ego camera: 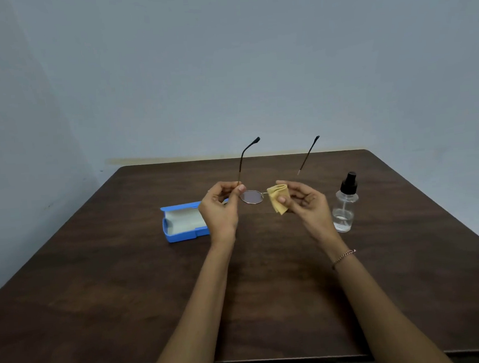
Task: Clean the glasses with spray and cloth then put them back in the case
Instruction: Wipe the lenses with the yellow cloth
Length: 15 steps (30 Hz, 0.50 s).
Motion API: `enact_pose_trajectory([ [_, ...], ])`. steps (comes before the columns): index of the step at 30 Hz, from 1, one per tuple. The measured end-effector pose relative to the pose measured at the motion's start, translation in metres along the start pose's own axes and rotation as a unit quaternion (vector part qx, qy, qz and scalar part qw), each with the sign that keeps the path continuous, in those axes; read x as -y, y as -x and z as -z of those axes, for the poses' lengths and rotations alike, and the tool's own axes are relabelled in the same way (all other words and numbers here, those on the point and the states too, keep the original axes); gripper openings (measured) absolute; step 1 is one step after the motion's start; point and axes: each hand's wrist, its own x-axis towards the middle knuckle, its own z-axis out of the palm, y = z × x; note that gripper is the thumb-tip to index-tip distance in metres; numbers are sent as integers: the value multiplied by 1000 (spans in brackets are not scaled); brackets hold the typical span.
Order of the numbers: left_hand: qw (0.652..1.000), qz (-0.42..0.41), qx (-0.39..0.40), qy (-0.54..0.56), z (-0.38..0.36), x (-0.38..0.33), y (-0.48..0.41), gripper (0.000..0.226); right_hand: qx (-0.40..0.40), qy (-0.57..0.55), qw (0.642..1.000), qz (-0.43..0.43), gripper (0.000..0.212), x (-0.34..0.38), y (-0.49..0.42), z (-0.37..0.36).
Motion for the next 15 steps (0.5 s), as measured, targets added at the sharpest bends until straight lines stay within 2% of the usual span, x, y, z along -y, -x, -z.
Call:
enact_pose_trajectory([
  [5,1000,-5,14,7,-19,10,4,16,-91,21,996,6,25,-2,-8,13],
  [8,999,-21,24,3,-23,13,7,18,-140,88,985,44,21,-3,-6,5],
  [10,999,-31,37,7,-25,13,10,19,-159,178,963,124,20,-3,-5,3],
  [12,998,-38,52,2,-28,13,13,20,-155,286,925,198,18,-5,-5,1],
  [15,996,-51,72,-6,-32,15,16,13,-135,389,887,212,15,-10,-4,-5],
])
